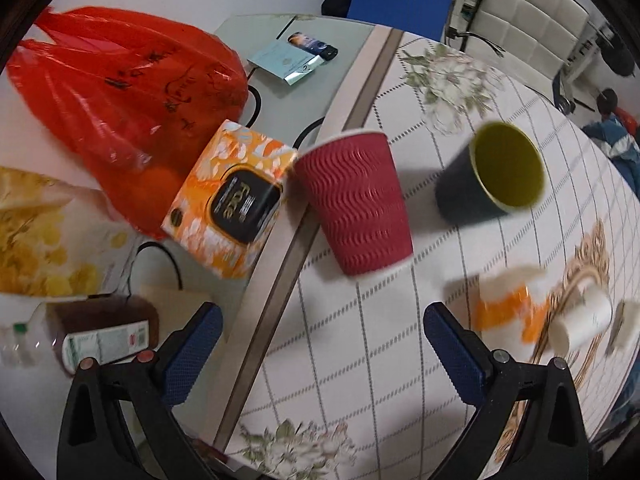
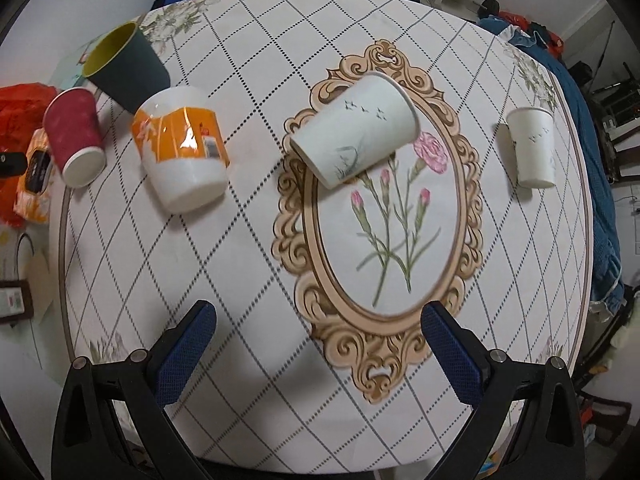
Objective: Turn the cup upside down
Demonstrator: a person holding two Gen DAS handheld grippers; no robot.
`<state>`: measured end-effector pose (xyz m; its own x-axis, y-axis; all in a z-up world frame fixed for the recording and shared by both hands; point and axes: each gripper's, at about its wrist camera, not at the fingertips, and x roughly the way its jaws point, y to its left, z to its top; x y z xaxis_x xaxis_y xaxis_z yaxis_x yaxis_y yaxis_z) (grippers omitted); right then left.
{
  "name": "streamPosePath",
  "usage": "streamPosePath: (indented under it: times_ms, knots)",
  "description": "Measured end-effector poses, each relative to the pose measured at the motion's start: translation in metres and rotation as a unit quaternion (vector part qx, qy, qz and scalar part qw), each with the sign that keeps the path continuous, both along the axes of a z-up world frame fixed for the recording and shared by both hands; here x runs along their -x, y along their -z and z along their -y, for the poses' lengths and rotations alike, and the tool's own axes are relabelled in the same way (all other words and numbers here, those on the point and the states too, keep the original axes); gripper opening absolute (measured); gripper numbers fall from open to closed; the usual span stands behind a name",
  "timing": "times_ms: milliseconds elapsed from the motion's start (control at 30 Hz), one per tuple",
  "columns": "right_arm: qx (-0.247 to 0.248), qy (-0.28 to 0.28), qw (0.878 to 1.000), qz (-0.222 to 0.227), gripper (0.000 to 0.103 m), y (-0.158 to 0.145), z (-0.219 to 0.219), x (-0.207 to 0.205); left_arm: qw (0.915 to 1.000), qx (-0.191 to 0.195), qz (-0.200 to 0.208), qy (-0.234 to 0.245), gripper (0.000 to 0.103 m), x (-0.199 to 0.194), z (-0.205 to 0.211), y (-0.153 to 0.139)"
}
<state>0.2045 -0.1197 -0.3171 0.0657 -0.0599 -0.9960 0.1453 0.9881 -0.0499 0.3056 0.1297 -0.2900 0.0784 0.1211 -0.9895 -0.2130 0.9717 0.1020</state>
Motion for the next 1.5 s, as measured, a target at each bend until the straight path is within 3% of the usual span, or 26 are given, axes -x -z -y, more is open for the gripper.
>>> streamPosePath:
  times_ms: [200, 633, 767, 867, 933, 1333, 1500]
  knots:
    - [0.008, 0.008, 1.000, -0.016, 0.103, 0.014, 0.000, -0.020, 0.9994, 0.025, -0.006, -0.024, 0.092, -0.036, -0.016, 0.020]
    - [0.008, 0.019, 0.999, -0.029, 0.103, 0.024, 0.000, -0.042, 0.9989, 0.032, -0.031, -0.013, 0.092, -0.079, -0.017, 0.056]
    - [0.010, 0.020, 0.999, -0.026, 0.103, 0.021, -0.001, -0.046, 0.9984, 0.041, -0.038, -0.009, 0.091, -0.082, -0.015, 0.064]
    - [0.010, 0.021, 0.999, -0.023, 0.103, 0.019, -0.003, -0.049, 0.9971, 0.058, -0.047, -0.014, 0.081, -0.080, -0.018, 0.071]
    - [0.013, 0.020, 0.999, -0.021, 0.103, 0.017, -0.004, -0.050, 0.9972, 0.060, -0.043, -0.016, 0.081, -0.079, -0.020, 0.070]
    - [0.026, 0.020, 0.999, -0.012, 0.103, 0.003, -0.008, -0.046, 0.9986, 0.048, -0.019, 0.011, 0.078, -0.078, -0.012, 0.070]
    - [0.031, 0.027, 0.999, -0.003, 0.103, -0.004, -0.005, -0.037, 0.9989, 0.028, -0.004, 0.038, 0.077, -0.064, -0.005, 0.057]
